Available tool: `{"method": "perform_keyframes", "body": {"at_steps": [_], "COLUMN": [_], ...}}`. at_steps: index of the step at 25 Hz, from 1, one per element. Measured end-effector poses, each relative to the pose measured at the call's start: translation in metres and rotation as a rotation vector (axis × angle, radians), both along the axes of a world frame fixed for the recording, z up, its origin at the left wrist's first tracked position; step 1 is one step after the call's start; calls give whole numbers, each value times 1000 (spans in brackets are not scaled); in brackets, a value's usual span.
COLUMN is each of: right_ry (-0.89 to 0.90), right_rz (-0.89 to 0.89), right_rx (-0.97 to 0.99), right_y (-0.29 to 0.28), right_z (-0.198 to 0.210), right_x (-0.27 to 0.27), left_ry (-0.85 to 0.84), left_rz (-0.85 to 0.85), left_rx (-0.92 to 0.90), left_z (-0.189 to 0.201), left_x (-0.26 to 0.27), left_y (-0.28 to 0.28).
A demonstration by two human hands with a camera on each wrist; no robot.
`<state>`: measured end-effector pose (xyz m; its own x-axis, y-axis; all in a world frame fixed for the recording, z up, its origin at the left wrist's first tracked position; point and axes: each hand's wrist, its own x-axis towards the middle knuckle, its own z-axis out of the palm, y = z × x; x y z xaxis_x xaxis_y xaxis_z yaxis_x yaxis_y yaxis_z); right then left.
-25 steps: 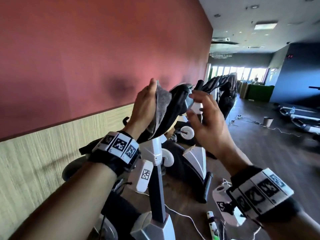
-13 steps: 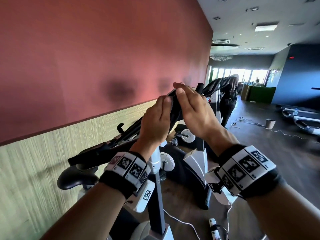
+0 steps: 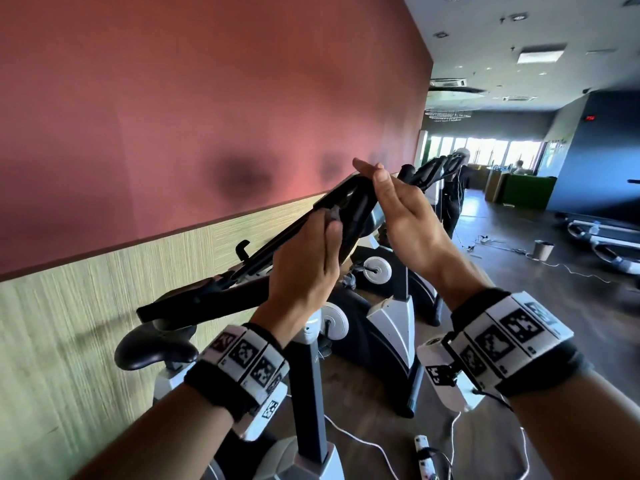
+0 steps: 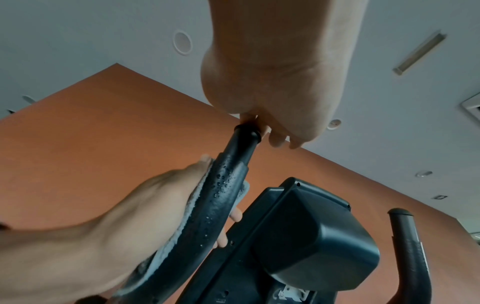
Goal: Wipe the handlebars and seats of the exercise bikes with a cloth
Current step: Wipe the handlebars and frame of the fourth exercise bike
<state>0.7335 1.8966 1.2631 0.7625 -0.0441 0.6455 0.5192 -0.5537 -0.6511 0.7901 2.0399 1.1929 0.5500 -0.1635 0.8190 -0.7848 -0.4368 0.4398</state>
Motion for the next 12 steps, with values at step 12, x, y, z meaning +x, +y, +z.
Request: {"method": "perform_keyframes", "body": {"at_steps": [12], "right_ry": [-59], "right_rz": [-120], "right_rx": [-133], "right_y": [3], "right_z": [-7], "right_x": [2], "left_ry": [26], "left_rz": [-19], "left_rx": [43], "left_z": [7], "left_x": [6], "left_y": [0]}}
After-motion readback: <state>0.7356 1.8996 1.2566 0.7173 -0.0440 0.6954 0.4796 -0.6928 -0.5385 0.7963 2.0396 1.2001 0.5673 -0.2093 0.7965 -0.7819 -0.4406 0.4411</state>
